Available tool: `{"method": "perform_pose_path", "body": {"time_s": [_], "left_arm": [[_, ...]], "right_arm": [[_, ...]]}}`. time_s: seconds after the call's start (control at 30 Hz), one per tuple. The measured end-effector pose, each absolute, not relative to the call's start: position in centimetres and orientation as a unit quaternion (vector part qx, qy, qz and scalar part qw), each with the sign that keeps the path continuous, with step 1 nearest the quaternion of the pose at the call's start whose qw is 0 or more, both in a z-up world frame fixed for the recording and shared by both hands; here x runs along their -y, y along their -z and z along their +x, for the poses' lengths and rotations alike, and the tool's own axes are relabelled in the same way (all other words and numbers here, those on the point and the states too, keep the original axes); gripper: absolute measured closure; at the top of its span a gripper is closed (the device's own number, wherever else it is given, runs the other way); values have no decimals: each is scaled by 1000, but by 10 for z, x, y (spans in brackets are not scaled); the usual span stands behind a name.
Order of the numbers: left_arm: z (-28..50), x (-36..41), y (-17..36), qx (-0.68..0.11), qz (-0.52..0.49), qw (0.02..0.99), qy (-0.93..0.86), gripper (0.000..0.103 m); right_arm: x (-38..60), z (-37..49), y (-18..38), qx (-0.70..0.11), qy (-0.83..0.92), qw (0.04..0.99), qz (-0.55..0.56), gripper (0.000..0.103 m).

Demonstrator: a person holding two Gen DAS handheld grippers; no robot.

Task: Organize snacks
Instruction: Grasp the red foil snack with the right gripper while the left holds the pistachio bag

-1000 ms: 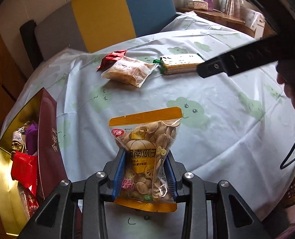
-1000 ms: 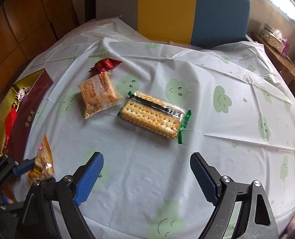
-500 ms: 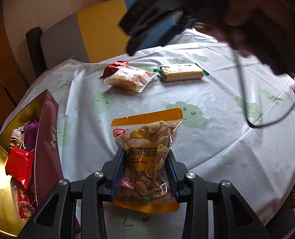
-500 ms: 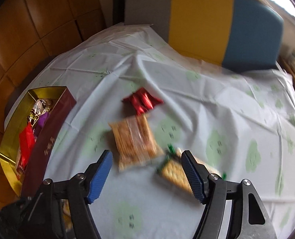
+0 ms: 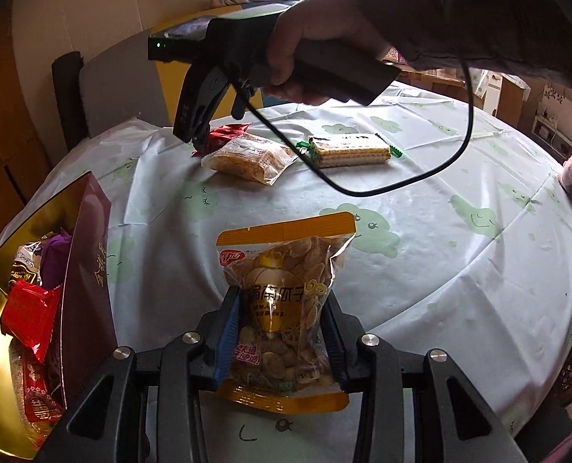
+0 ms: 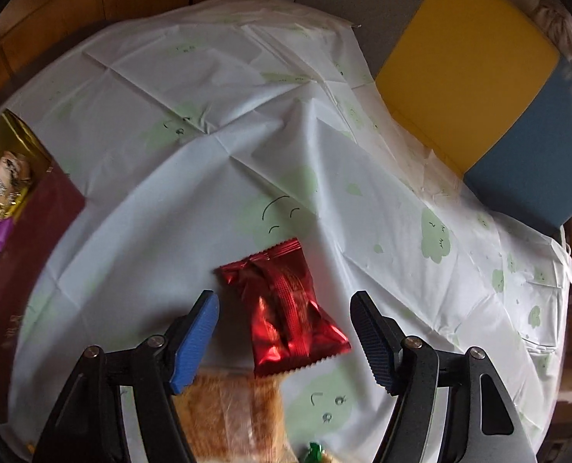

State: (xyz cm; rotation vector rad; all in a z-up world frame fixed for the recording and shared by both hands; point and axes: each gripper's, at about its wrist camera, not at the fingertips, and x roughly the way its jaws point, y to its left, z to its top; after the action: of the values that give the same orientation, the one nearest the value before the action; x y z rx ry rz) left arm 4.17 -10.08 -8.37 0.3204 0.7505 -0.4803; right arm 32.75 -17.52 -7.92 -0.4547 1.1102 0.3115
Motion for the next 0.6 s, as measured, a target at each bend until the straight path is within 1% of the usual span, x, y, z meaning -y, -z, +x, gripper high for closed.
{"method": "perform_pose_path", "body": {"time_s": [0.03,0.17,0.4,0.5,0.6], "left_arm": [[42,101,84,-361,154,890,232,63],[41,101,83,-361,154,890,231,63],[41,103,84,-361,157,892,225,63],[42,103,84,-362,157,892,222,63],[42,104,83,-364,158,891,219,63]], "right_arm": [[174,331,83,-528,-143,809,-213,63],[173,320,74,-511,-144,822,-206,65],[205,264,20,-458,-137,860,-176,65],[229,233,10,-468,-145,860,-139,65],[250,197,19,-494,-143,850,-112,64]]}}
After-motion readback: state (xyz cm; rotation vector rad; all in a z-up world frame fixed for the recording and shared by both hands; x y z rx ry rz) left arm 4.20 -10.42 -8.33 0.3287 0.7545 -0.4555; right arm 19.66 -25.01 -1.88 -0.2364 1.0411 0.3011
